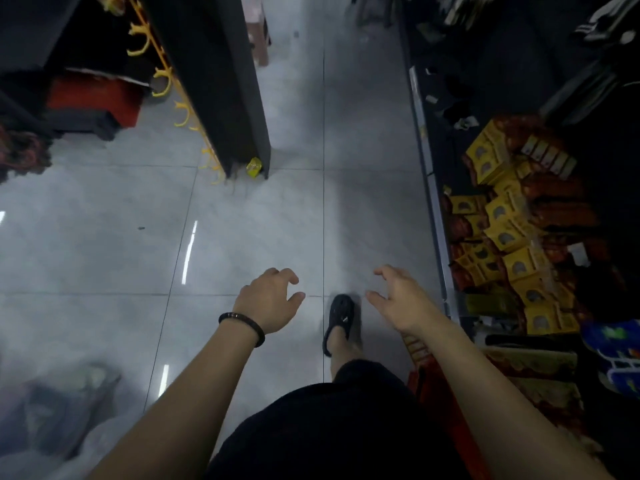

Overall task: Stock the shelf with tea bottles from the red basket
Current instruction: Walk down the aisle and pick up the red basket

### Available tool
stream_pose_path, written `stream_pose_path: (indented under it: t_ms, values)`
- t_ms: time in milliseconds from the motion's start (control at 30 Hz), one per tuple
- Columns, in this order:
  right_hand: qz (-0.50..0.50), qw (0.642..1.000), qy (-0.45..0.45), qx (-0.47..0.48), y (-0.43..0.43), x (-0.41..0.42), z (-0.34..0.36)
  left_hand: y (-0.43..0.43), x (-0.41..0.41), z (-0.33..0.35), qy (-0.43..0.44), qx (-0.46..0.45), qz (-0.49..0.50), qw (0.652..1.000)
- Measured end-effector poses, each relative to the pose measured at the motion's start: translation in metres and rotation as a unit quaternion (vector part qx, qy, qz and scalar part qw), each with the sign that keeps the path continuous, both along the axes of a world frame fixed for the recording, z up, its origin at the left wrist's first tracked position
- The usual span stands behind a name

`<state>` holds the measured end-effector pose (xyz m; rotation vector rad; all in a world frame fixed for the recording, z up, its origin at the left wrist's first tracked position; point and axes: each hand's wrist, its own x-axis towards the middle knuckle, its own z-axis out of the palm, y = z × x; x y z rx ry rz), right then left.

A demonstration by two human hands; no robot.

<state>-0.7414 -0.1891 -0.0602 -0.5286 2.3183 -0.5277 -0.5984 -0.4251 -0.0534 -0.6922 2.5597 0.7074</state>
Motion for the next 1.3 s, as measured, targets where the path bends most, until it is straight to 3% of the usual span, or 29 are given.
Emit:
stream_pose_path:
  t_ms: [233,367,667,1000,1300]
  values:
    - [-0.058,0.995,-0.078,-0.015,-0.071,-0.153,-0.005,-0.079,-0.152,0.015,-0.02,-0.035,0.017,0.999]
    - [0.007,0.998,-0.069,-0.006,-0.123,-0.242,0.001,-0.126,-0.239,0.025,-0.005,-0.051,0.03,0.998]
    - [0.025,0.999,-0.036,0.015,-0.254,-0.44,-0.005,-0.247,-0.448,0.009,0.005,-0.047,0.006,0.999]
    - [-0.05,0.998,0.015,0.03,-0.364,-0.658,0.031,-0.392,-0.689,0.015,-0.055,-0.024,-0.102,0.993]
    - [-0.045,0.998,-0.028,0.025,-0.461,-0.839,0.009,-0.484,-0.884,0.009,-0.041,-0.012,-0.051,0.998]
